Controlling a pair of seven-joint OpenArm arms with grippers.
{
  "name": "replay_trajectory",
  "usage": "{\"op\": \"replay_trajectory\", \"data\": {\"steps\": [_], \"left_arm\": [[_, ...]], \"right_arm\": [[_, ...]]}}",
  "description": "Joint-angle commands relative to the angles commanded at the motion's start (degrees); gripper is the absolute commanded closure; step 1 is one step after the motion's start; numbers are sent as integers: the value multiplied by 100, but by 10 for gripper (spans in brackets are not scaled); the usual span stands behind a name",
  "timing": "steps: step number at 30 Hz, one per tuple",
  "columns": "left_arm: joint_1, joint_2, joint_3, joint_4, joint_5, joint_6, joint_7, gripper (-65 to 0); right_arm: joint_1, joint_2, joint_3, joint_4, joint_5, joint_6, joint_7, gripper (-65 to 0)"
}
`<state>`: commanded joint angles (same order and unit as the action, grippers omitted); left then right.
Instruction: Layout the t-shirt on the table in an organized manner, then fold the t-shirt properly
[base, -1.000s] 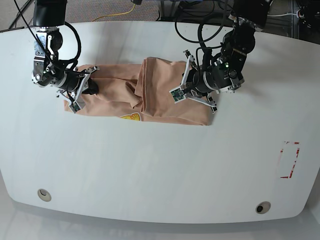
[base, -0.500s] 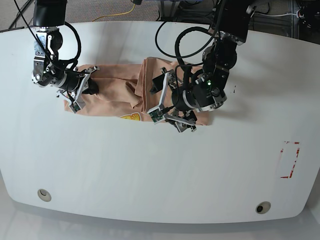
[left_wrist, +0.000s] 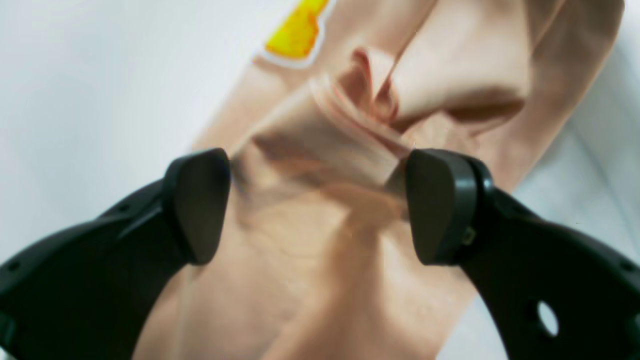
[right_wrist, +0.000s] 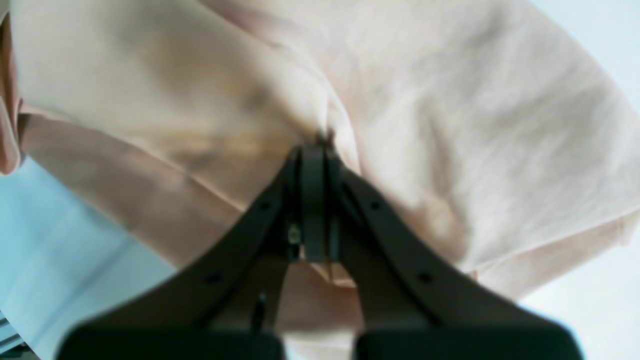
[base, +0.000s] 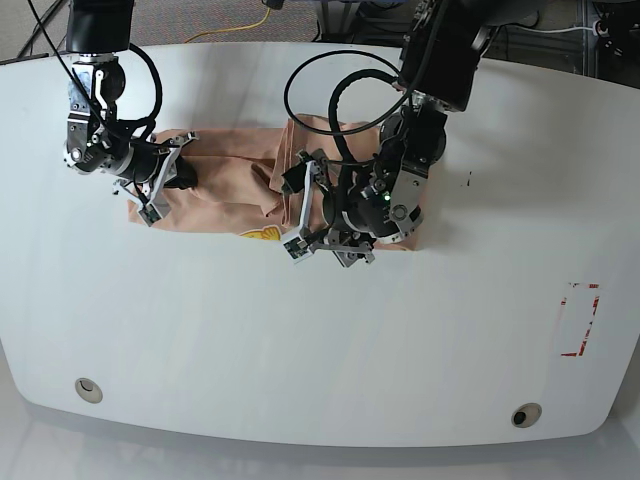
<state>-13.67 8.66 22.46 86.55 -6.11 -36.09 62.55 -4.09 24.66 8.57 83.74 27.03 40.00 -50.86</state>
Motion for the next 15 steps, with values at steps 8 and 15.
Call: {"op": "replay_trajectory", "data": {"steps": [8,15], "left_arm": [[26,-26,290,0,18,9,0,-511],[0,-26,316,-211,35,35,0,-210]], "right_arm": [[9,0,0,0,0,0,0,-5],[9,0,0,0,9,0,0,-5]]}}
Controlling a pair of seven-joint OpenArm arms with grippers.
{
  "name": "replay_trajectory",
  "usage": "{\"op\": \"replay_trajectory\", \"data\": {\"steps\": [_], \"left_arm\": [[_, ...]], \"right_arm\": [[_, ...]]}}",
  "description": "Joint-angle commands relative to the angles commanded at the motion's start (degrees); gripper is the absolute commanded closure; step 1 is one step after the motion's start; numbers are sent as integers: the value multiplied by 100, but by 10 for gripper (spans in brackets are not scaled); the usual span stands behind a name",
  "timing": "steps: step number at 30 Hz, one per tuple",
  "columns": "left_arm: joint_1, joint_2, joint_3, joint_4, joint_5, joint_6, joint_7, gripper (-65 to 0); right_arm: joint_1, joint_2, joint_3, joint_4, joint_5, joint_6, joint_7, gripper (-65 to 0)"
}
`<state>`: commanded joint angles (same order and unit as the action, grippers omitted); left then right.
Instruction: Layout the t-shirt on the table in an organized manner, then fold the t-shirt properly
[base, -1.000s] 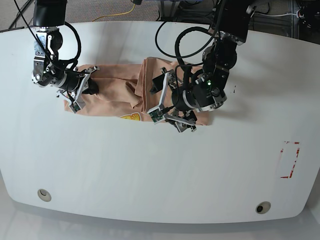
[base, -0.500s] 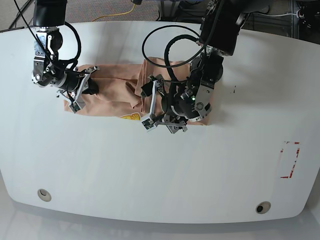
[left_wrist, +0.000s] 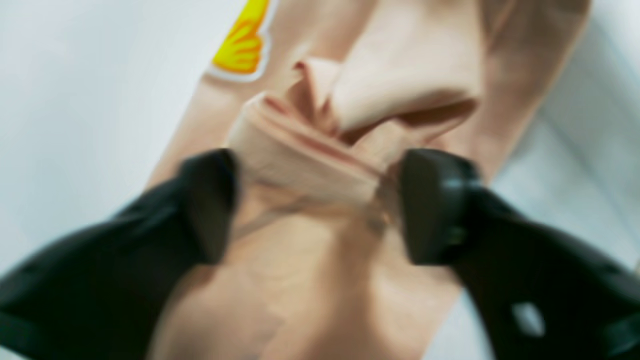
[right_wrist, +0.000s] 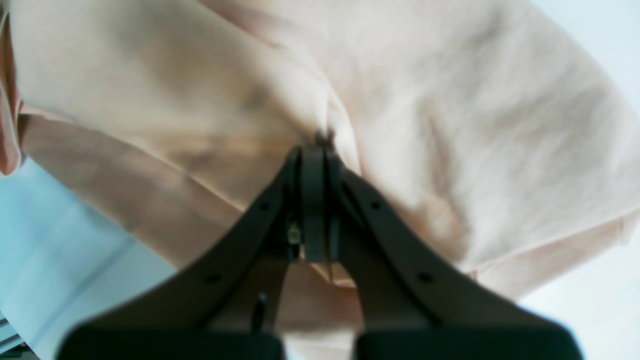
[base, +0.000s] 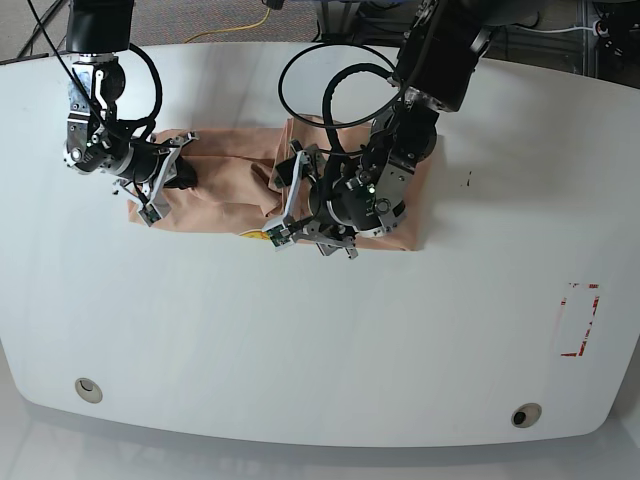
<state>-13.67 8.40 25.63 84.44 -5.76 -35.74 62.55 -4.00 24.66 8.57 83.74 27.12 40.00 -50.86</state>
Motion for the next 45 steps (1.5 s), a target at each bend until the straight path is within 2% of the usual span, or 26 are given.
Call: {"op": "replay_trajectory", "data": {"steps": [3,6,45], "left_arm": [[-70,0,0,-202,0,0,0,-86],[-185,0,0,-378,0,0,0,-3],[-809,0,-26,-527,0,0,-123,-4]], "right_arm": [[0,0,0,0,0,0,0,-5],[0,0,0,0,0,0,0,-5],[-18,0,0,9,0,0,0,-5]]}}
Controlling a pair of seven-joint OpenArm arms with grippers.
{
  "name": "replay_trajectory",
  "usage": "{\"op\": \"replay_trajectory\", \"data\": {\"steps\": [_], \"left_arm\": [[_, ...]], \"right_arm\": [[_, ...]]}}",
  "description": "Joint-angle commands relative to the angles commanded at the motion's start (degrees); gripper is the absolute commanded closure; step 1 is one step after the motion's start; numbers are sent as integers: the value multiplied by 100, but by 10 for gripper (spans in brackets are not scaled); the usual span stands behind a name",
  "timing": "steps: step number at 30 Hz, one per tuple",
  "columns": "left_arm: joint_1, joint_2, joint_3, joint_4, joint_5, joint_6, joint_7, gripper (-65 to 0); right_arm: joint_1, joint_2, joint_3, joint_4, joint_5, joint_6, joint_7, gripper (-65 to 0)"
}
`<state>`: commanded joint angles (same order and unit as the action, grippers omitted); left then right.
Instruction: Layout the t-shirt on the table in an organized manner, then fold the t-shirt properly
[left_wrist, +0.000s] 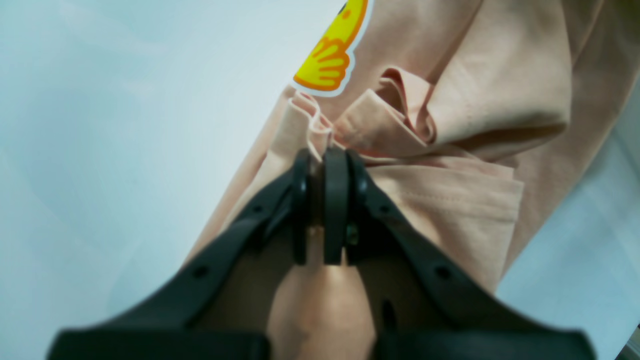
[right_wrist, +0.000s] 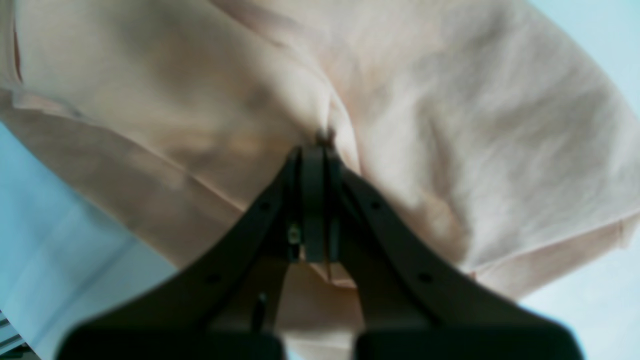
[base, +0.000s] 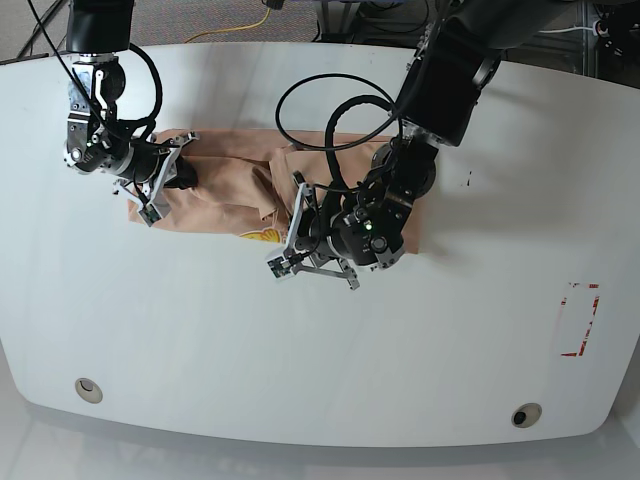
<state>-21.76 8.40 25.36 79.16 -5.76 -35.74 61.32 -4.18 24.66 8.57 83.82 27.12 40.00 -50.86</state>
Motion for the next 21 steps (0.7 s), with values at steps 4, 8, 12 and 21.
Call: {"op": "replay_trajectory", "data": {"steps": [4,8,12,21], "left_arm": [[9,0,0,0,0,-9,0,-6],[9,0,0,0,-26,-35,9,-86],[26,0,0,44,-26,-35,18,-272],[35,0,0,765,-35,-35,281,-489]], "right_arm": [[0,0,0,0,0,0,0,-5],[9,0,0,0,0,0,0,-5],[9,0,0,0,0,0,0,-5],[9,0,0,0,0,0,0,-5]]}}
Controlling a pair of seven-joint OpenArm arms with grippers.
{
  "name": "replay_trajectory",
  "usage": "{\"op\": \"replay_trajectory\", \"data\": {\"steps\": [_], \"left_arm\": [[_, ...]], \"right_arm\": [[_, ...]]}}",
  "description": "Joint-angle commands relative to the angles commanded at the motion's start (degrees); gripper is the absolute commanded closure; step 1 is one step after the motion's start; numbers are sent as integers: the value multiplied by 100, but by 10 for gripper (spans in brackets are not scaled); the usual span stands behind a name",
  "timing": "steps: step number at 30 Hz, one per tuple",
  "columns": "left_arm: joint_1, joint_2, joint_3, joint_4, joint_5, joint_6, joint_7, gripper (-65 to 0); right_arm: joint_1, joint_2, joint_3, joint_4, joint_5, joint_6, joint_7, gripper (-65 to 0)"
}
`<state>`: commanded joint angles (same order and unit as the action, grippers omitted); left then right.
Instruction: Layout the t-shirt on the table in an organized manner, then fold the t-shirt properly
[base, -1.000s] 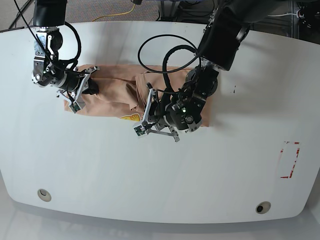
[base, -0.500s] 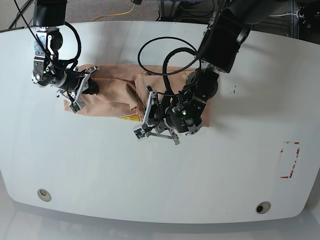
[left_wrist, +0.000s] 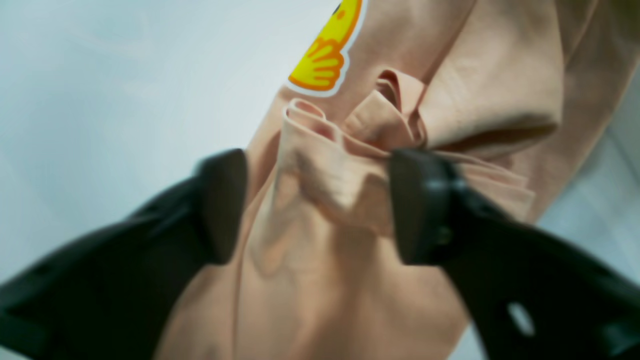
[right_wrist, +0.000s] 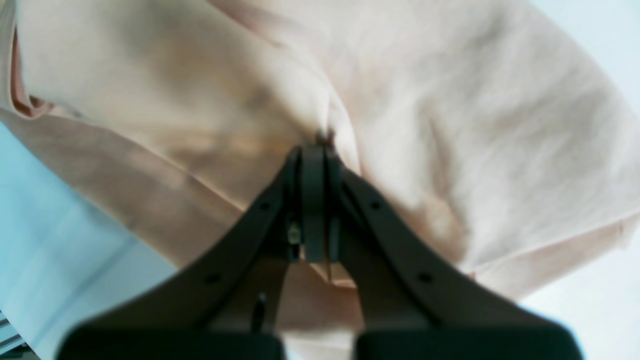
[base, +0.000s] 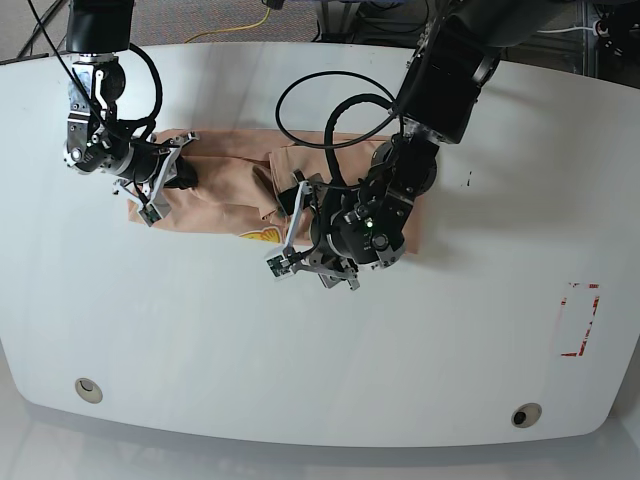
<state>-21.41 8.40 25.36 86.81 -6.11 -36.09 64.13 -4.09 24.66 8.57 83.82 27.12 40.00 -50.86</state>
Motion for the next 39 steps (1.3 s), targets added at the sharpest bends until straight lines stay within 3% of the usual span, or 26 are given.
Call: {"op": "replay_trajectory", "data": {"steps": [4,9,16,25,33,39], "left_arm": [[9,-44,-9,519,0,-9,44,-488],[343,-492,-9,1327,-18,-18,360,-486],[1187,-1248,-264,2075,9,0,237,-474],[2004,-1442,-1486,1934,26,0,-695,-249],[2022,-1442,-1600,1407,35,0,-774,-219],[2013,-1442,-1600,826,35,35,-1204,-74]], "right_arm": [[0,0,0,0,0,0,0,-5],[0,0,0,0,0,0,0,-5],[0,0,0,0,0,0,0,-5],[-9,0,0,0,0,0,0,-5],[-18,0,0,0,0,0,0,-5],[-18,0,0,0,0,0,0,-5]]}}
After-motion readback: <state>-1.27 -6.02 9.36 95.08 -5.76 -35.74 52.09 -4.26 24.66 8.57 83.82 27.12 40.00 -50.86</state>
